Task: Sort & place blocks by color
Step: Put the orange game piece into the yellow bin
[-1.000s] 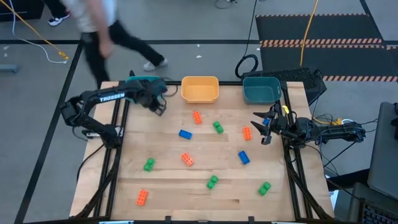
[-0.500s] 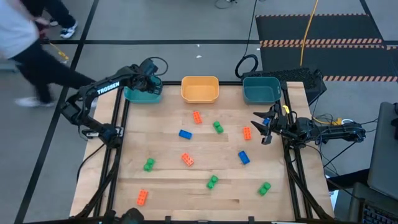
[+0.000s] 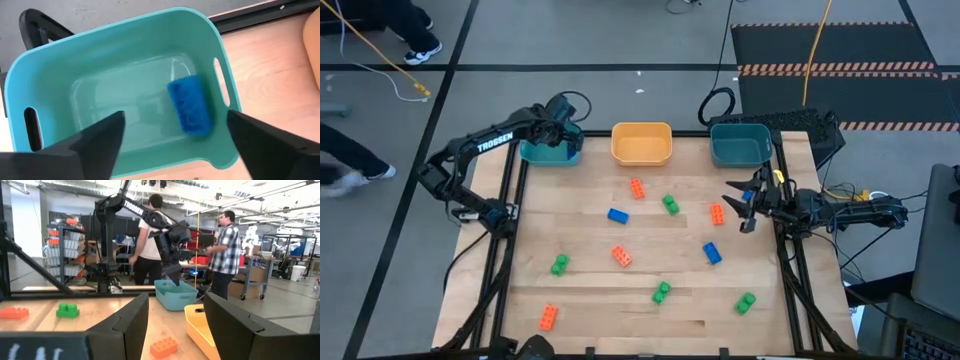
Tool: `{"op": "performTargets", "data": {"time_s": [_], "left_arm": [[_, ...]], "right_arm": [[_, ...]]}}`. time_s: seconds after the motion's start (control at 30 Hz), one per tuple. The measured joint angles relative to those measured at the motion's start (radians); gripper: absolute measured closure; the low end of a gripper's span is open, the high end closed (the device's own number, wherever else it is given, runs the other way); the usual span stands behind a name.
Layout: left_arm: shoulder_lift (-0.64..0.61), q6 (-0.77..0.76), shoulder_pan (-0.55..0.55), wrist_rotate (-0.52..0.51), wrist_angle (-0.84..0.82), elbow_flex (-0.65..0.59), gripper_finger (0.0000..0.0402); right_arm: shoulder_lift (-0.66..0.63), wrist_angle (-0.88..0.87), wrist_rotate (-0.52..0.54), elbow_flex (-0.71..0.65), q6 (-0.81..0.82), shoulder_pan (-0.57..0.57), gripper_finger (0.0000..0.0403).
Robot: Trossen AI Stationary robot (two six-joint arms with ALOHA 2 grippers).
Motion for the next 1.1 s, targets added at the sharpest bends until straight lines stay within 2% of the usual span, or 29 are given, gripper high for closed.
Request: {"op": "performTargets", "data": {"time_s": [0.1,0.2,0.43,0.63,0.77,0.87,1.0,1.1], "left_arm": [[0.0,0.009,0.0,0.0,0.0,0.0,0.001],[0.0,0.013,0.0,0.0,0.001,0.0,0.0008],[-0.001,0.025,-0.003,0.006,0.03,0.0,0.0039],[-0.001,-0.044,-0.032,0.13,0.027,0.0,0.0069],[-0.001,-0.095,-0.069,0.172,0.163,0.0,0.0084],[-0.001,-0.089,-0.099,0.188,0.326,0.0,0.0094],[-0.011,0.025,-0.161,0.275,0.616,0.0,0.0104],[-0.036,0.094,-0.264,0.347,0.782,0.002,0.0111]], "right_arm": [[0.0,-0.029,0.0,0.0,-0.001,0.0,0.0218],[0.0,-0.052,0.0,0.0,-0.002,0.0,0.0218],[0.0,-0.071,-0.005,0.0,0.067,0.0,0.0218],[0.0,-0.042,-0.042,0.0,0.164,0.002,0.0218],[0.0,-0.069,-0.099,0.0,0.206,0.002,0.0218],[0.0,-0.1,-0.168,0.0,0.26,0.002,0.0218],[0.0,-0.098,-0.243,0.0,0.295,0.002,0.0218],[0.0,-0.069,-0.244,0.0,0.288,0.002,0.0218]]}}
